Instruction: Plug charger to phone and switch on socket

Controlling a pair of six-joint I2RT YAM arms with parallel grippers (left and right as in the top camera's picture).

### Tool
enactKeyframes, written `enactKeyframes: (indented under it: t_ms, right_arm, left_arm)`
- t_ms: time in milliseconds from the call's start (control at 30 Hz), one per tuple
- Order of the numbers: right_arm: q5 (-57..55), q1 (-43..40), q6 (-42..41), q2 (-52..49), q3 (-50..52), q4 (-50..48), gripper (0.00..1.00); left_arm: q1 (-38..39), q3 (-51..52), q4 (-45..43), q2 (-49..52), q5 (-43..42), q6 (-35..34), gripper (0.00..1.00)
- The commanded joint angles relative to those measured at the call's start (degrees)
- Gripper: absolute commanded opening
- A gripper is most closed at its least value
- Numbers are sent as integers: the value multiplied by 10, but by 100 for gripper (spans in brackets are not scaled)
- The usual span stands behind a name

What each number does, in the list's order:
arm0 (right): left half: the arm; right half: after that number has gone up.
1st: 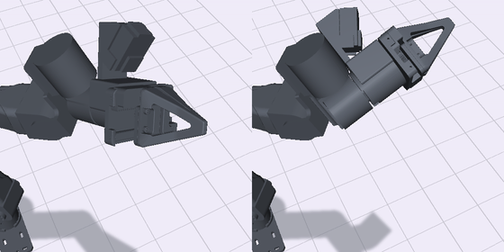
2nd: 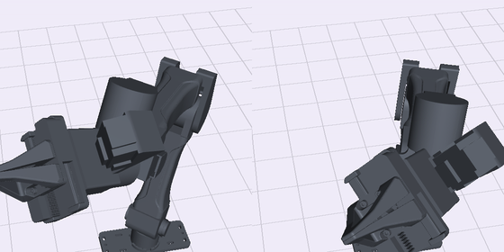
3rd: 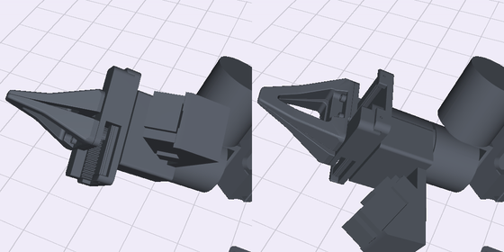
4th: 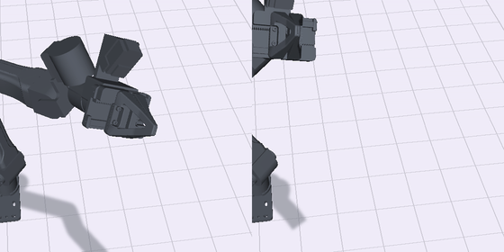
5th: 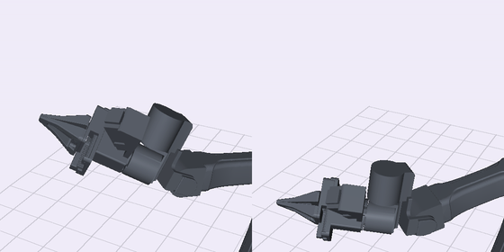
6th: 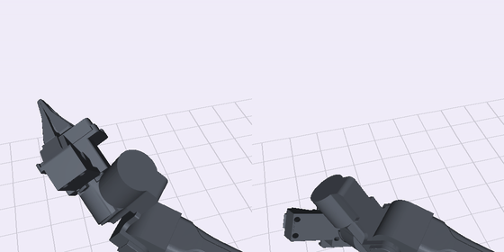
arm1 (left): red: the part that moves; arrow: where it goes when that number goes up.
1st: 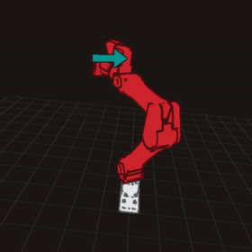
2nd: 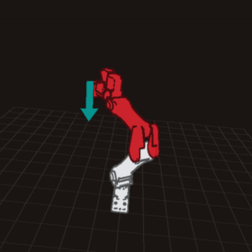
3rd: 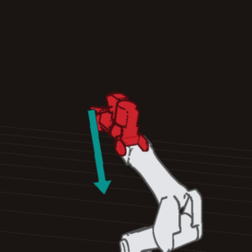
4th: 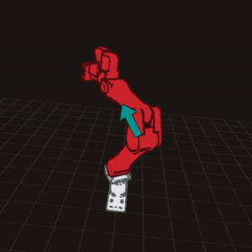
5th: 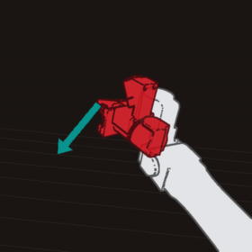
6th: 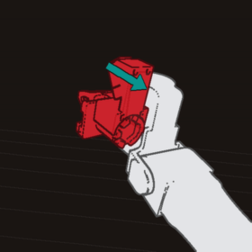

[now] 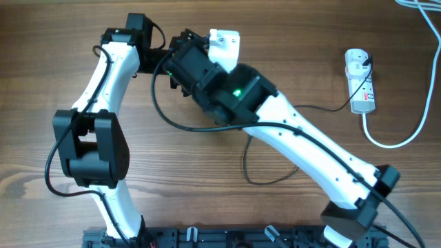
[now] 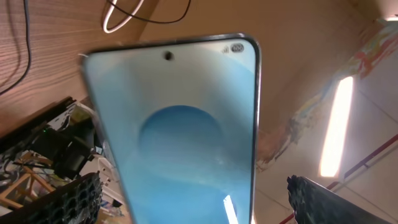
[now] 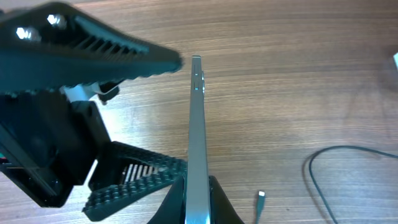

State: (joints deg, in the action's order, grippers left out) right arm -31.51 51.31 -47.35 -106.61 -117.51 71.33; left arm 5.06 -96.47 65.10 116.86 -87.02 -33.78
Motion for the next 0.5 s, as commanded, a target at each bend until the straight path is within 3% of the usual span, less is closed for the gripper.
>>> enactKeyframes:
  t_ms: [0, 467]
  right_arm:
    - [-6, -31, -24, 58, -10, 15, 4]
    - [179, -201, -98, 70, -10, 54, 4]
  left_arm:
    - [-5, 0, -2, -22, 3, 3, 100]
    - [-4, 0, -1, -22, 25, 3, 100]
